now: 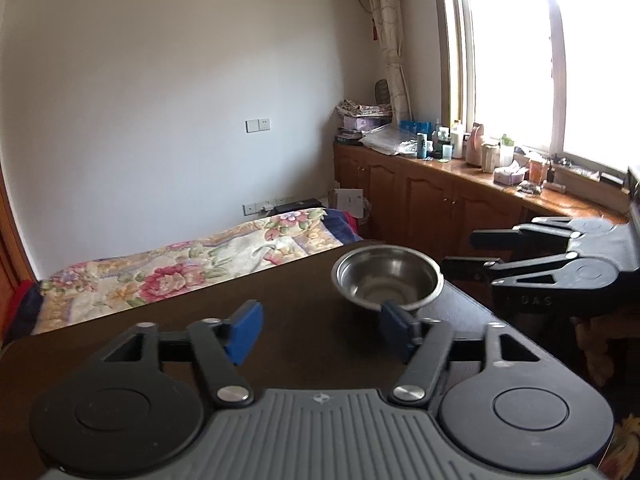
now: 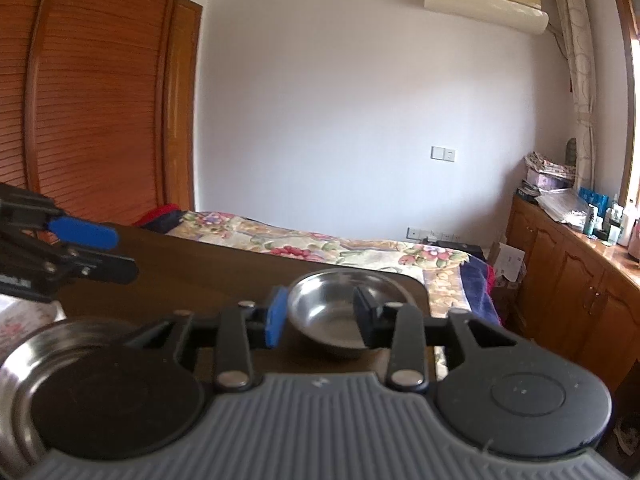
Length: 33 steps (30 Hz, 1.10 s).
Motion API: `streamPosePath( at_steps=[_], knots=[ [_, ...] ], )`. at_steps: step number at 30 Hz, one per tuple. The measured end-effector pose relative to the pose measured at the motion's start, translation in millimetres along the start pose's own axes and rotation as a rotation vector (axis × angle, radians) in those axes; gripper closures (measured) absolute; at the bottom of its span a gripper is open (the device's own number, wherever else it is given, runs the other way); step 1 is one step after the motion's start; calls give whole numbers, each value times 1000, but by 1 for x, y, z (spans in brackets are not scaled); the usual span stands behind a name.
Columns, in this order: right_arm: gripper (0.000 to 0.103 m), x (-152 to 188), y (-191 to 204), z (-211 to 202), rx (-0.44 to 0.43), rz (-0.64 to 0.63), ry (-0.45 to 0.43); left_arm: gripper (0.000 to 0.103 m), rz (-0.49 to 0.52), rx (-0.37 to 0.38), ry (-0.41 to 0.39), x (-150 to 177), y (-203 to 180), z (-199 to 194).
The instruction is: Organize plates and bowls
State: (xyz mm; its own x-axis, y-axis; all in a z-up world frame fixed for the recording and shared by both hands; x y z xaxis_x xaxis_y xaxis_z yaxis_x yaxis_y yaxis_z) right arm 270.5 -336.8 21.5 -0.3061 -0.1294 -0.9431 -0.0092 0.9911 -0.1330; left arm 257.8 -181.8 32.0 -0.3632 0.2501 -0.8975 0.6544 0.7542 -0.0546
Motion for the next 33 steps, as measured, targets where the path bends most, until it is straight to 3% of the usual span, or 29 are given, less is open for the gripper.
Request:
streamPosePath(
  at_steps=[2, 7, 12, 17, 23, 30, 33],
  knots=[
    [50, 1, -5, 7, 1, 14, 7, 0, -13, 14, 3, -5, 0, 8],
    [44, 4, -17, 27, 10, 47, 26, 0, -6, 30, 6, -16, 3, 25],
    [22, 4, -24, 42, 13, 53, 35, 0, 6, 44, 4, -29, 9, 42],
    [11, 4, -26, 50, 10, 49, 38, 0, 27, 58, 19, -36, 10, 58],
    [10, 7, -31, 59, 11, 55, 64, 0, 50, 87, 63, -35, 7, 78],
    [11, 15, -32, 66, 2, 44, 112, 0, 9, 106, 147, -27, 16, 113],
    [15, 20, -33, 70, 5, 42, 137, 8, 16, 86, 187, -19, 21, 125]
  ],
)
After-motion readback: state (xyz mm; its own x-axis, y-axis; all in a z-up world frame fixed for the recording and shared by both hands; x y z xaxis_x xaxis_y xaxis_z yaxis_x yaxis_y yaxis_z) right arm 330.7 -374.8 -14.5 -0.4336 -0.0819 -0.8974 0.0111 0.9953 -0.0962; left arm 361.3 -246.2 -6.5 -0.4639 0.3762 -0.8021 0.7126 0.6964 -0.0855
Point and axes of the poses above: each gripper's, at about its wrist camera, not at the fingertips, and z roughly the way its jaws point, y to its left, x to its underside, the point moved 10 cm from there along z, roughly the way its jaws point, and after that the axes turned 13 degrees about x, right-handed, at the moved point
